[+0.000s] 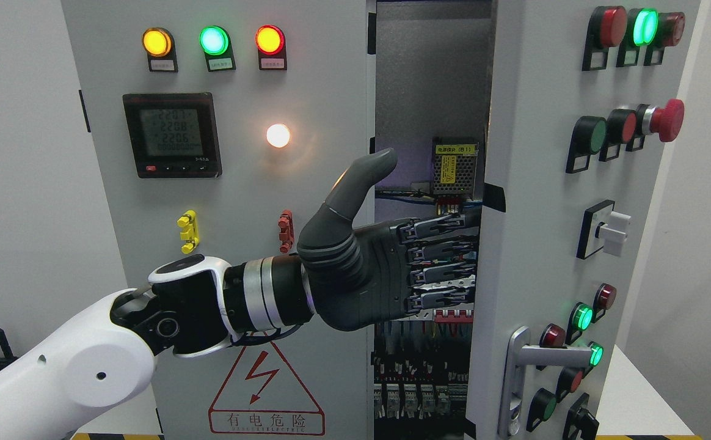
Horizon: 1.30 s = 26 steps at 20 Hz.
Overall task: Open door with both hands
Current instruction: 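Insert left hand fingers into the gap behind the door edge, then push the door edge outward with the left hand, swinging it open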
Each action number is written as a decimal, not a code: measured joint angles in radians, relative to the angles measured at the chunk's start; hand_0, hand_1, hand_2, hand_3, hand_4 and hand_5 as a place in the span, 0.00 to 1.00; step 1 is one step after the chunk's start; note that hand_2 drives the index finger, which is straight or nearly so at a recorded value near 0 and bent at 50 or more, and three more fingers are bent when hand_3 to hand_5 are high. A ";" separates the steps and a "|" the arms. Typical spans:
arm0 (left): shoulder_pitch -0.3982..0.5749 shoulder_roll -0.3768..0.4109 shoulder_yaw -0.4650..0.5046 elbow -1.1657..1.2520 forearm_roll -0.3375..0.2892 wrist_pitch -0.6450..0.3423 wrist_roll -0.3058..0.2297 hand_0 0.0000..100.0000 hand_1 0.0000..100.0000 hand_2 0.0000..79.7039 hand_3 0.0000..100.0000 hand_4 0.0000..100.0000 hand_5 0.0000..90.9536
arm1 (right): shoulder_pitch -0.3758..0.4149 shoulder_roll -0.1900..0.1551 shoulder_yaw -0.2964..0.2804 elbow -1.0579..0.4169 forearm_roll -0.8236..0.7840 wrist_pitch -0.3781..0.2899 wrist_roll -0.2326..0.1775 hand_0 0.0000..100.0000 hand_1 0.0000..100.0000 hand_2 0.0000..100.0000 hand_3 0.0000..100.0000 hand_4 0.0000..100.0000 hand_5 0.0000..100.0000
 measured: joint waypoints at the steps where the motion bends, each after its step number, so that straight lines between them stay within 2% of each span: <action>1: 0.000 -0.009 0.002 0.004 0.000 0.000 0.001 0.00 0.00 0.00 0.00 0.04 0.00 | 0.000 0.000 0.000 0.000 0.000 0.000 0.000 0.00 0.00 0.00 0.00 0.00 0.00; 7: 0.000 -0.057 0.012 0.023 -0.005 0.001 0.002 0.00 0.00 0.00 0.00 0.04 0.00 | 0.000 0.000 0.000 0.000 0.000 0.000 0.000 0.00 0.00 0.00 0.00 0.00 0.00; 14: -0.002 -0.117 0.016 0.043 -0.042 0.020 0.003 0.00 0.00 0.00 0.00 0.04 0.00 | 0.000 0.000 0.000 0.000 0.000 0.000 0.000 0.00 0.00 0.00 0.00 0.00 0.00; 26: -0.005 -0.265 0.009 0.080 -0.141 0.033 0.049 0.00 0.00 0.00 0.00 0.04 0.00 | 0.000 0.000 0.000 0.000 0.000 0.000 0.000 0.00 0.00 0.00 0.00 0.00 0.00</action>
